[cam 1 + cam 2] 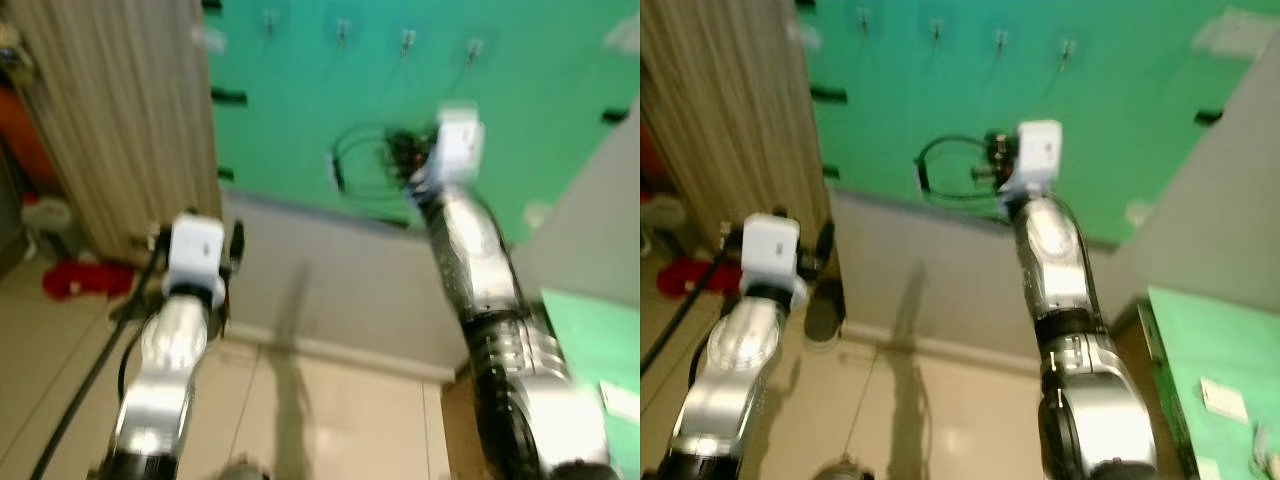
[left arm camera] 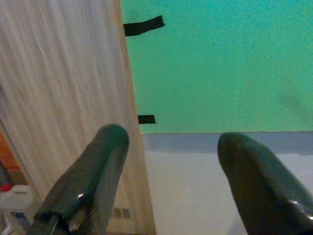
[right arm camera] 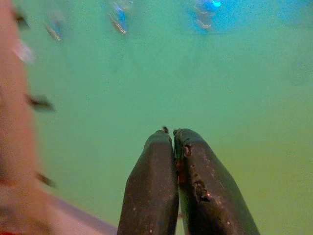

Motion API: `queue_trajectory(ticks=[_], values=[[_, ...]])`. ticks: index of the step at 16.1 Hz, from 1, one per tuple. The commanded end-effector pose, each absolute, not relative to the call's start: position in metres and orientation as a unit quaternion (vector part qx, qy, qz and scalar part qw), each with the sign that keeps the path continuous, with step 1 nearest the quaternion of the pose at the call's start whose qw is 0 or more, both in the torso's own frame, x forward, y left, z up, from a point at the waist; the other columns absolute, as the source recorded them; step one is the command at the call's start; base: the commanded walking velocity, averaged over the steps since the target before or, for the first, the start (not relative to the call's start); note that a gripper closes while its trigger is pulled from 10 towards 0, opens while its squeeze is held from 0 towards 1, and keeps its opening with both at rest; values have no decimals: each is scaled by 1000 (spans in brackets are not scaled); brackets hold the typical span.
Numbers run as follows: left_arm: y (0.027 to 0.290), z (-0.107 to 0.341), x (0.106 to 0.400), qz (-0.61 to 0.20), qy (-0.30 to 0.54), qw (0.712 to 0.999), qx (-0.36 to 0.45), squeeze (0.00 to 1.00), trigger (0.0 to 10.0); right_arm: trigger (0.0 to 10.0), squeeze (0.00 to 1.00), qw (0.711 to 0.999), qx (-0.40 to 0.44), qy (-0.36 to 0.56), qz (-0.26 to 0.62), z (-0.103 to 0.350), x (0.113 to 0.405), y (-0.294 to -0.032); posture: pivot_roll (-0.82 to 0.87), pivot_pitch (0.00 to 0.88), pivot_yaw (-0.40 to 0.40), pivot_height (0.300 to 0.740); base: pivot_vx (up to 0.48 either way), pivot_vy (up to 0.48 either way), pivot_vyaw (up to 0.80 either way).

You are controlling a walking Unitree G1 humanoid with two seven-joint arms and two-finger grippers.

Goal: Hang keys on a hook

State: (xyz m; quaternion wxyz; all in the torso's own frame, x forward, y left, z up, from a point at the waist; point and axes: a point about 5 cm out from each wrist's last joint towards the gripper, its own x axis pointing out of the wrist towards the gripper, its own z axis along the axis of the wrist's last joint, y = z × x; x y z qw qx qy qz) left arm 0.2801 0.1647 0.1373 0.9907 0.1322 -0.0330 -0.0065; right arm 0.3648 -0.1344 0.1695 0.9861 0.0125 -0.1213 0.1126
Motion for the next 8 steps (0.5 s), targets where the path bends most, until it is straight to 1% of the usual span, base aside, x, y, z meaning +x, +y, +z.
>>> queue_trajectory(ticks=[1,2,3,4,5,6,8], values=[[165,143,278,-10,-36,988,147,0,10000,0,0,984,-38,-152,80,170,352,-144,190,0,-119,740,0,0,0],[164,145,279,-20,-35,986,164,0,10000,0,0,987,-61,-133,59,148,338,-155,182,0,-104,740,0,0,0],[162,148,281,-35,-33,982,180,0,10000,0,0,993,-60,-91,47,121,323,-163,175,0,-89,740,0,0,0],[161,151,282,-44,-34,982,182,0,10000,0,0,995,-58,-72,36,108,315,-164,165,0,-69,740,0,0,0],[161,152,282,-50,-33,981,186,0,10000,0,0,996,-57,-68,31,105,313,-164,159,0,-41,740,0,0,0],[162,155,284,-66,-31,978,196,0,10000,0,0,997,-48,-62,-2,101,305,-165,147,0,2,740,0,0,0],[161,155,288,-71,-28,982,173,0,10000,0,0,997,-38,-54,-27,96,295,-164,124,0,37,740,0,0,0]])
